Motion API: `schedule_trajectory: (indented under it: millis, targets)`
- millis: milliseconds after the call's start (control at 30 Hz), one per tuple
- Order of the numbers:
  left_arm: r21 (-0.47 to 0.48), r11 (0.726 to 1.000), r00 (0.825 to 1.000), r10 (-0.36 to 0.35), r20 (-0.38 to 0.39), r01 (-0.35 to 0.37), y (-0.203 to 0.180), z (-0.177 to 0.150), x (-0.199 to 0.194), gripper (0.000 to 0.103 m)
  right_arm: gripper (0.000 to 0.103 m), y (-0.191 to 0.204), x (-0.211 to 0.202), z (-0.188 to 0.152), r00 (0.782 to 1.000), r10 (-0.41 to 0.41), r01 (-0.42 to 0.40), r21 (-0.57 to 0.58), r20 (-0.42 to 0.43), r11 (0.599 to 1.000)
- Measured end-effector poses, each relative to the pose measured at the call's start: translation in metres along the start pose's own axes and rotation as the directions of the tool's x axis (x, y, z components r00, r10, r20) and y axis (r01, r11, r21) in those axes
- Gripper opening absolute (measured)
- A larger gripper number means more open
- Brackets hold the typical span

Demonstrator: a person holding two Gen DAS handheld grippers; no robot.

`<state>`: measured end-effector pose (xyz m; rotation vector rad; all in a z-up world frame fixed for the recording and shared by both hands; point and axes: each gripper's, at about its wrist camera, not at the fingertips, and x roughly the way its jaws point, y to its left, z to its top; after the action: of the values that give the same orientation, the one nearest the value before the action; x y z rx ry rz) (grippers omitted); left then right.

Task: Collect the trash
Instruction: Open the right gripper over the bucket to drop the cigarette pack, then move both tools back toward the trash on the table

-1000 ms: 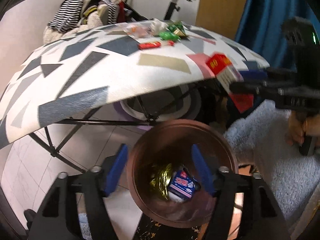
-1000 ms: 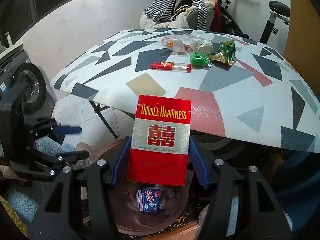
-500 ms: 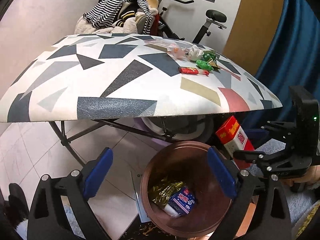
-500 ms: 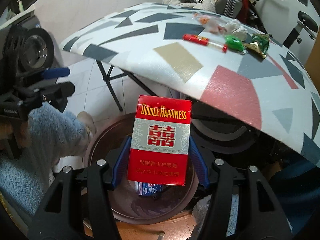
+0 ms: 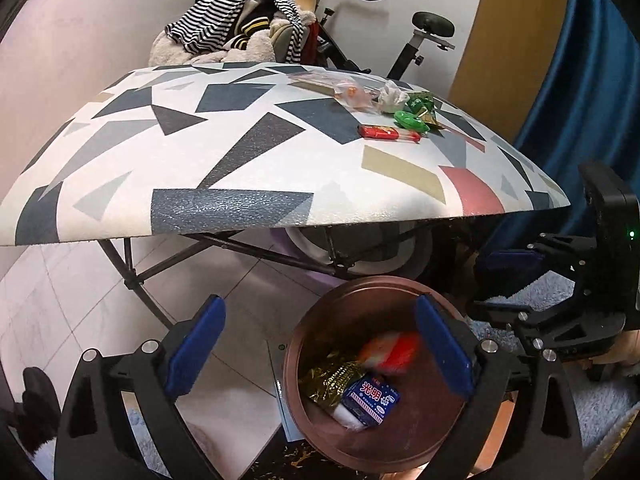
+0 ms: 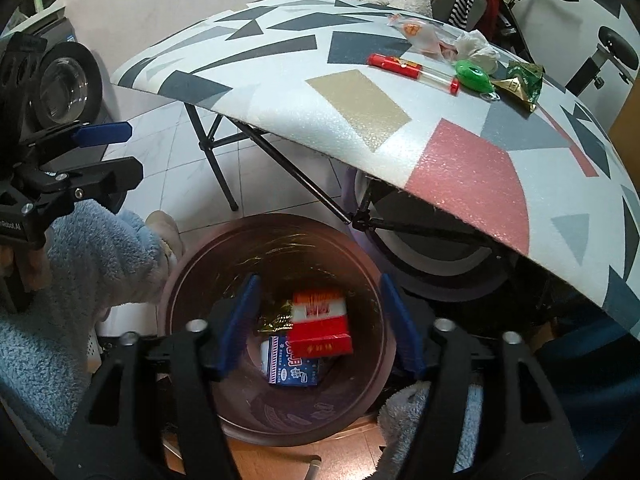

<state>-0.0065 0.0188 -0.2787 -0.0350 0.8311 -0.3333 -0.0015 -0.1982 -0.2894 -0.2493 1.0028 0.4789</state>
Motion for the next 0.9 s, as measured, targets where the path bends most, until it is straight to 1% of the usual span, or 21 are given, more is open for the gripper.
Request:
schedule_trajectory:
  millis: [33,100,200,367,700,767,900]
  targets:
    - [-0.001,1.000,1.000,0.001,0.000,-0.001,0.000,0.000,0.000,0.093,0.078,0.000,0.000,0.000,1.000,-0.001,0.001,0.001,0.002,1.000]
    - [-0.001,1.000,1.000,0.004,0.001,-0.004,0.000,0.000,0.000,0.093,0.092,-0.001,-0.001,0.000,1.000,0.001,-0.001,0.003,0.003,1.000]
    - [0.000,1.000,1.000,0.005,0.001,-0.005,0.001,0.000,-0.001,0.093,0.097,-0.003,-0.002,0.001,1.000,-0.002,0.002,0.007,0.003,1.000]
    - [-0.005,1.000,1.000,0.006,0.004,-0.006,0.003,0.000,-0.002,0.094,0.097,-0.008,-0.007,0.001,1.000,-0.006,0.005,0.030,0.020,1.000]
    - [-0.006,1.000,1.000,0.015,0.002,-0.015,0.004,0.000,-0.002,0.096,0.097,-0.029,-0.022,0.002,0.995,-0.044,0.031,0.137,0.094,0.990]
    - [-0.006,1.000,1.000,0.015,-0.010,-0.015,0.004,0.001,0.001,0.096,0.097,-0.032,-0.023,0.002,0.994,-0.047,0.032,0.152,0.099,0.988]
    - [-0.003,1.000,1.000,0.021,0.000,-0.021,0.002,0.002,0.002,0.096,0.097,-0.036,-0.026,0.002,0.993,-0.053,0.035,0.165,0.109,0.986]
